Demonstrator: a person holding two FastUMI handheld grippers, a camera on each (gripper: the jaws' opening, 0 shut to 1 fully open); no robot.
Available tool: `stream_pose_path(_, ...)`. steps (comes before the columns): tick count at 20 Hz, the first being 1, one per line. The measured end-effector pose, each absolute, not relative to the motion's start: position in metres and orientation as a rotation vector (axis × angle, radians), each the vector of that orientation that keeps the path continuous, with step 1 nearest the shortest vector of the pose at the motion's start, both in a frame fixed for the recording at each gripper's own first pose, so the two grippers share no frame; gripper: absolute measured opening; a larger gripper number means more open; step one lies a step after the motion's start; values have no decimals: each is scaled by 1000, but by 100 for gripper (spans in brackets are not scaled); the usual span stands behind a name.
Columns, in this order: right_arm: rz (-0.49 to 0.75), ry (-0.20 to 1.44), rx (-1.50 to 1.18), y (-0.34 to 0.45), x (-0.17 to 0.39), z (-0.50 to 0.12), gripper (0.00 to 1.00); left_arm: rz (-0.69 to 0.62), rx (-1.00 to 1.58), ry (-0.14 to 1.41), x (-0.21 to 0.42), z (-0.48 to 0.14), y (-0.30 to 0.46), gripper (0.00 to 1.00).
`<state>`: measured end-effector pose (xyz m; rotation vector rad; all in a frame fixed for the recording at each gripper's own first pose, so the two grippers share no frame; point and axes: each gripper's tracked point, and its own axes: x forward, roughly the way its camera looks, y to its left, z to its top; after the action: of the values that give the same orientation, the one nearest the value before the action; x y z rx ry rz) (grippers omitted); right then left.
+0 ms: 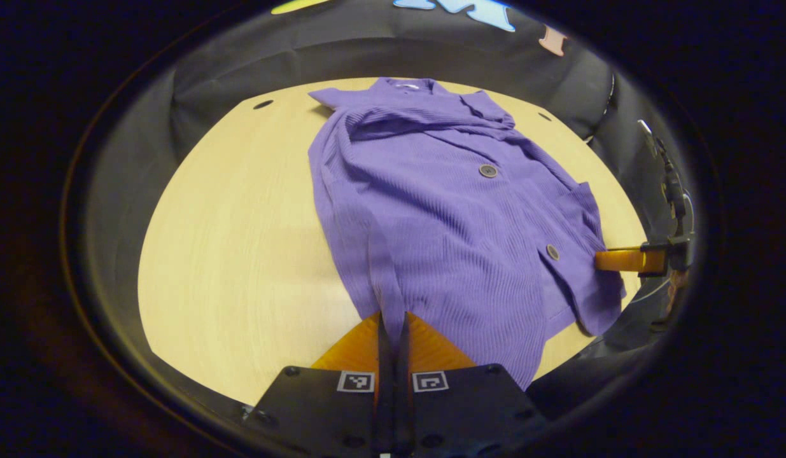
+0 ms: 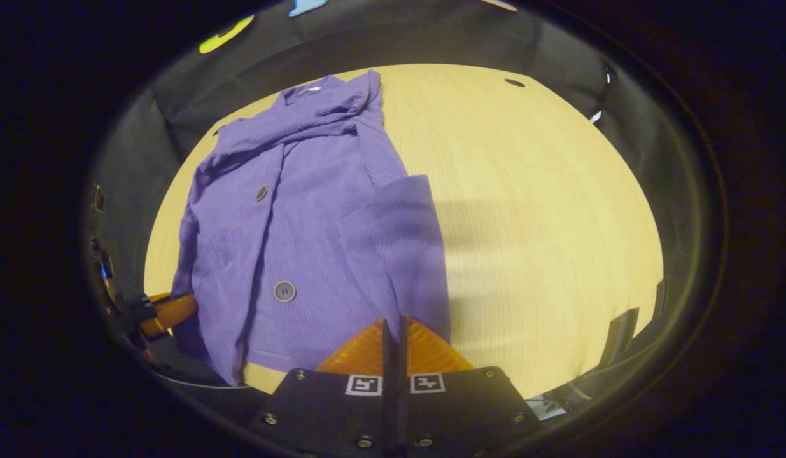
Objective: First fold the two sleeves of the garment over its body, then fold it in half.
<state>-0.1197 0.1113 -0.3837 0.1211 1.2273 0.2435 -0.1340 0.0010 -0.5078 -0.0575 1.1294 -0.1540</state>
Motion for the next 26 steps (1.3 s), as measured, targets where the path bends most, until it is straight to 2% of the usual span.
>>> stream_pose_path(5,297,1126,174,130,-90,-338,1,-127,-133,1047,-107,-477,3,7)
stream_pose_path(8,312,1048,207,141,-54,-305,1,-110,-221,970,-68,-443,-3,8)
stream_pose_path(12,328,982,218,152,-3,-278,1,-145,-191,879,-16,-405,-4,8)
stream_pose_path(16,344,932,219,164,50,-262,1,-149,-189,810,43,-377,0,7)
stream_pose_path(26,331,816,268,192,210,-236,2,-114,-201,689,218,-354,21,7)
